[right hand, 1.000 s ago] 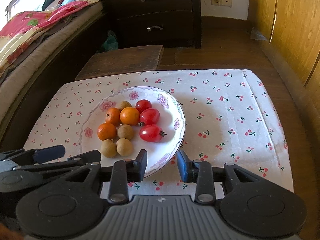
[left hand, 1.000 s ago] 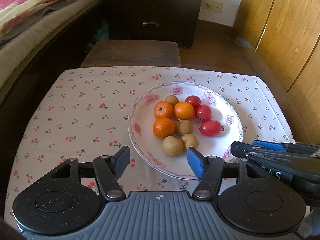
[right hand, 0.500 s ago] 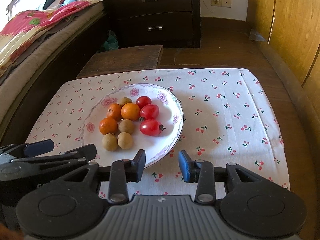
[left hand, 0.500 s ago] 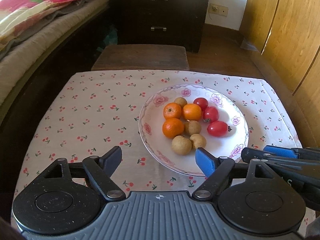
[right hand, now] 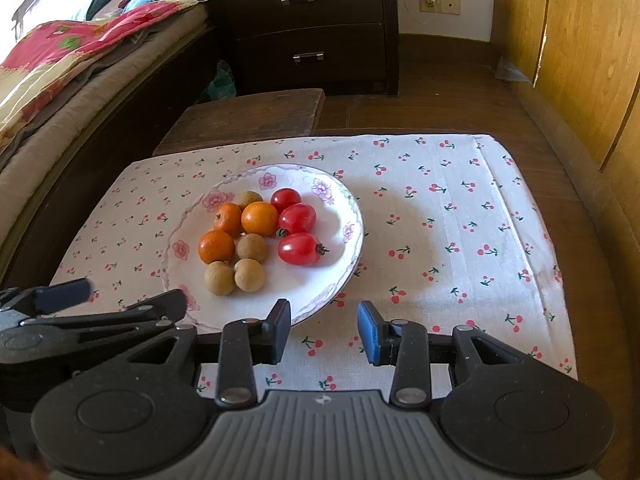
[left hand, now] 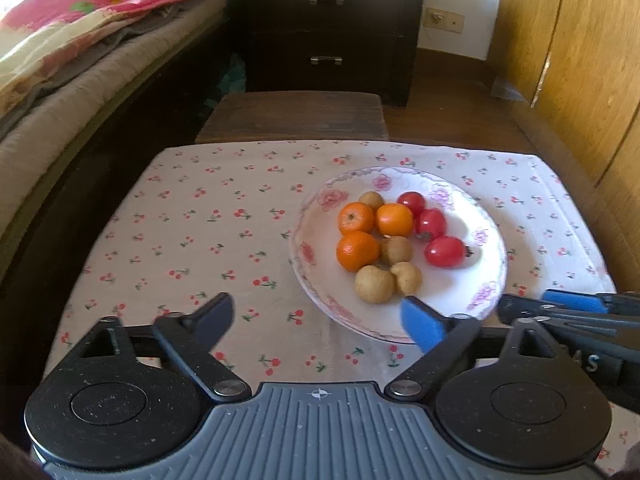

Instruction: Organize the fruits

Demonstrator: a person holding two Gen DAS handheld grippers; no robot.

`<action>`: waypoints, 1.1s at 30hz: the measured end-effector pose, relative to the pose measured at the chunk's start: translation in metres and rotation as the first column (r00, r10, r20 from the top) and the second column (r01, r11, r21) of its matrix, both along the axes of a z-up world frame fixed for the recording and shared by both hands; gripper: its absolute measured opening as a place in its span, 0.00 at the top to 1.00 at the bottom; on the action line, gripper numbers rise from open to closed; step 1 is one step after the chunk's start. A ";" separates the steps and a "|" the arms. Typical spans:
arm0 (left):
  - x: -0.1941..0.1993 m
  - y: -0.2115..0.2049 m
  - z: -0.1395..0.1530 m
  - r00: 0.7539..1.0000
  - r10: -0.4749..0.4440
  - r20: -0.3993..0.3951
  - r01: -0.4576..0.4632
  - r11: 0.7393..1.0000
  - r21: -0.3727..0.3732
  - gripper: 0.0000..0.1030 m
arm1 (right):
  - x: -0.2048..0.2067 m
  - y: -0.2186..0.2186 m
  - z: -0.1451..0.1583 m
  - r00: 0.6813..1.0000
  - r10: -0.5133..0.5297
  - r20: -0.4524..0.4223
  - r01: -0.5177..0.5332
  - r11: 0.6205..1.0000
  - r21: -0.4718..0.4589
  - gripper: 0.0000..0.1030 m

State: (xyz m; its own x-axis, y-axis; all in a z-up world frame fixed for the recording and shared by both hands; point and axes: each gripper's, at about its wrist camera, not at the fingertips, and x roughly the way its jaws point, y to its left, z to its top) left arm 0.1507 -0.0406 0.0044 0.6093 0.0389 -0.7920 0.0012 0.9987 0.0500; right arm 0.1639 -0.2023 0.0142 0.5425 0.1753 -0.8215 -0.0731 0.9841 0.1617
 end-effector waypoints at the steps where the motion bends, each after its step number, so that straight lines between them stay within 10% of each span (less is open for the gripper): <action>1: -0.001 0.000 0.001 1.000 0.005 0.007 -0.006 1.000 0.015 0.00 | -0.001 -0.001 0.001 1.000 -0.003 0.001 0.003 1.000 0.000 0.63; 33: -0.052 0.007 0.003 1.000 0.014 0.016 -0.013 1.000 -0.028 0.00 | -0.061 -0.009 0.012 1.000 -0.024 0.007 0.024 1.000 0.013 0.60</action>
State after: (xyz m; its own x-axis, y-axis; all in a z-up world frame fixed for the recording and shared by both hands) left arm 0.0986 -0.0336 0.0072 0.6217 0.0254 -0.7828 -0.0129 0.9997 0.0223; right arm 0.1030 -0.2111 0.0267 0.5529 0.1727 -0.8152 -0.0509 0.9835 0.1739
